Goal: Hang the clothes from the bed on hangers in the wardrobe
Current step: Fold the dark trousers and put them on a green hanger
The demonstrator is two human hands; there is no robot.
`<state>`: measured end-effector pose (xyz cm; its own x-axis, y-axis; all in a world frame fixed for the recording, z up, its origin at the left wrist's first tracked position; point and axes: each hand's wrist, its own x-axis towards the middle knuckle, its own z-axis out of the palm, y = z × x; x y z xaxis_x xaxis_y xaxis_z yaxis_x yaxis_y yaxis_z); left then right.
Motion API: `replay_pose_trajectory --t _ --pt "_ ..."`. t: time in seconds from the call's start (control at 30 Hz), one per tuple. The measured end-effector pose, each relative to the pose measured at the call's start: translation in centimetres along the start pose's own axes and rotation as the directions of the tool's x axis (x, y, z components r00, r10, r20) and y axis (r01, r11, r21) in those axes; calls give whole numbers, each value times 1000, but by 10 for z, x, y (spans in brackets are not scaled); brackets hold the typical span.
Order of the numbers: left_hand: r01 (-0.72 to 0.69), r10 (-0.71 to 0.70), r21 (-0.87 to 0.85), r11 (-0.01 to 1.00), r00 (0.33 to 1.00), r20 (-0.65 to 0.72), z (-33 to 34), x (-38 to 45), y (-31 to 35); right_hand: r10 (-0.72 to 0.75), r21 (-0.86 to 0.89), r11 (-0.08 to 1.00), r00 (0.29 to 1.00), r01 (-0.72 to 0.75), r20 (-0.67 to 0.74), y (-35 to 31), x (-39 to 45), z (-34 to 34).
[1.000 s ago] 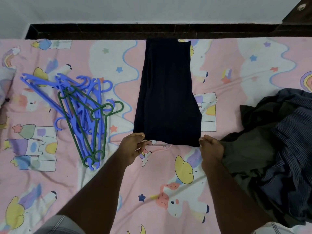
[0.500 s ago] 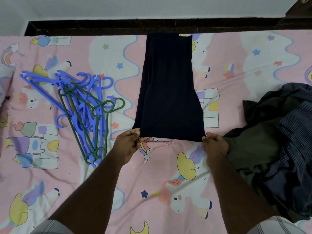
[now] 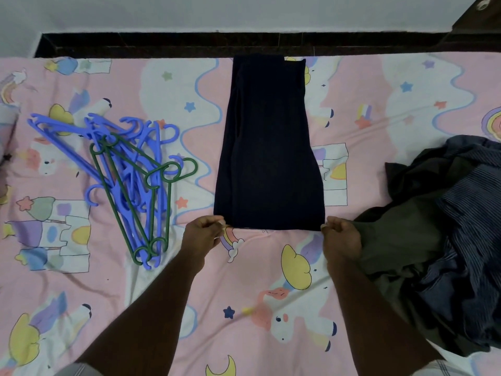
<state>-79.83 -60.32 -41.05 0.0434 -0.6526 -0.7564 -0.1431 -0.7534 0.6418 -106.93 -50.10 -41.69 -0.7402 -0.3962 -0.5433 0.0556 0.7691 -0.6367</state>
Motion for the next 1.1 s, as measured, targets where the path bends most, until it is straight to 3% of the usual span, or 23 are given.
replay_pose_trajectory --t 0.07,0.23,0.33,0.4,0.6,0.8,0.9,1.0,1.1 --pt "-60 64 92 994 997 -42 7 4 0 -65 -53 996 998 66 16 -7 -5 6" --pt "-51 64 303 952 997 -31 22 10 -2 -129 -59 987 957 150 261 -13 -22 34" --pt "-35 38 307 951 999 -3 27 13 1 -141 0 989 938 149 315 -17 -30 50" --pt "-35 35 288 957 999 7 27 13 6 -138 23 990 943 137 302 -20 -32 54" --pt "-7 31 251 968 995 -91 2 13 3 -190 -114 975 982 191 24 -32 -14 28" --pt "9 32 365 931 994 -107 3 18 2 36 -73 997 988 -25 150 -27 8 24" --pt "53 -31 270 961 996 -84 8 22 9 93 23 995 985 -98 142 -25 18 25" --pt "89 -82 50 995 989 -123 11 26 16 100 56 992 984 -110 145 -22 23 24" --pt "176 -184 -101 979 980 -73 14 30 17 147 118 978 971 -171 186 -19 29 23"
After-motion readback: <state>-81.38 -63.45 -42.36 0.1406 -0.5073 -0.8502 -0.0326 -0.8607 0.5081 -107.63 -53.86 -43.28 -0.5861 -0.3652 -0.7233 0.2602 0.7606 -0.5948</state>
